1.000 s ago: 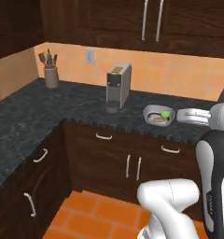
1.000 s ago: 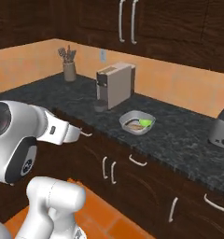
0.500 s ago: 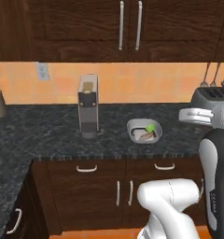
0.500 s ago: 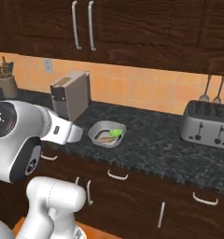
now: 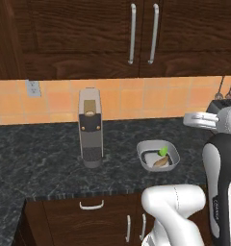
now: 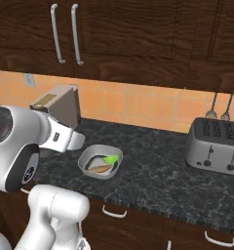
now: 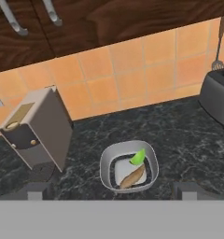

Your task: Take the meat container that has the chicken drumstick and place it on the second highest rack of the freezer. Then take the vegetable container that has the lemon wedge and sweet potato and place it on the highest rack of the freezer.

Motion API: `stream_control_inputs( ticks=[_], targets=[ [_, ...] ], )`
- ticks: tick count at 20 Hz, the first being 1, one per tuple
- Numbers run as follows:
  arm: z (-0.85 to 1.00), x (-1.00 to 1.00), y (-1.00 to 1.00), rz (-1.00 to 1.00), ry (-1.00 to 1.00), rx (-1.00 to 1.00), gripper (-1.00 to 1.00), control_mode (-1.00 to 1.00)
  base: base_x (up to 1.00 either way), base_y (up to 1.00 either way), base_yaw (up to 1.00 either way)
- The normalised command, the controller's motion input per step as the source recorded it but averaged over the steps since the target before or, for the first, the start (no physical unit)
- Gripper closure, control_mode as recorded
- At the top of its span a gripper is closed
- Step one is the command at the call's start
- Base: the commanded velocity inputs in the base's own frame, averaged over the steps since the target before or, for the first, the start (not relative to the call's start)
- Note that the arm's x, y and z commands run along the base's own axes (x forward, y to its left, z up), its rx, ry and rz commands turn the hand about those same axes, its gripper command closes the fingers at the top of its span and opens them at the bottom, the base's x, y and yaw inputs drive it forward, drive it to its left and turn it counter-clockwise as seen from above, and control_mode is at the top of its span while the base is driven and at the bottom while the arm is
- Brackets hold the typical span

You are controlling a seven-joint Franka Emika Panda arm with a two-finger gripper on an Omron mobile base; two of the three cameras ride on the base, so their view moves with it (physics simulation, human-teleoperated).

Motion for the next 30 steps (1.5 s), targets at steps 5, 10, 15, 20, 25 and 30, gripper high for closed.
stream_control_inputs(
  ticks=[5,10,15,20,25,30],
  targets=[
    [0.0,0.0,0.0,0.0,0.0,0.0,-1.0,1.0,0.0,0.0,0.0],
    [0.0,0.12,0.0,0.0,0.19,-0.05,-1.0,-1.0,0.0,0.0,0.0],
    [-0.01,0.46,0.13,0.0,0.68,-0.25,-1.0,-1.0,0.0,0.0,0.0],
    [-0.64,0.38,-0.06,0.0,0.29,-0.04,-1.0,-1.0,0.0,0.0,0.0],
    [-0.9,0.3,-0.37,0.0,0.12,0.08,-1.0,-1.0,0.0,0.0,0.0],
    [-0.77,0.26,-0.34,0.0,0.06,0.12,-1.0,-1.0,0.0,0.0,0.0]
  ],
)
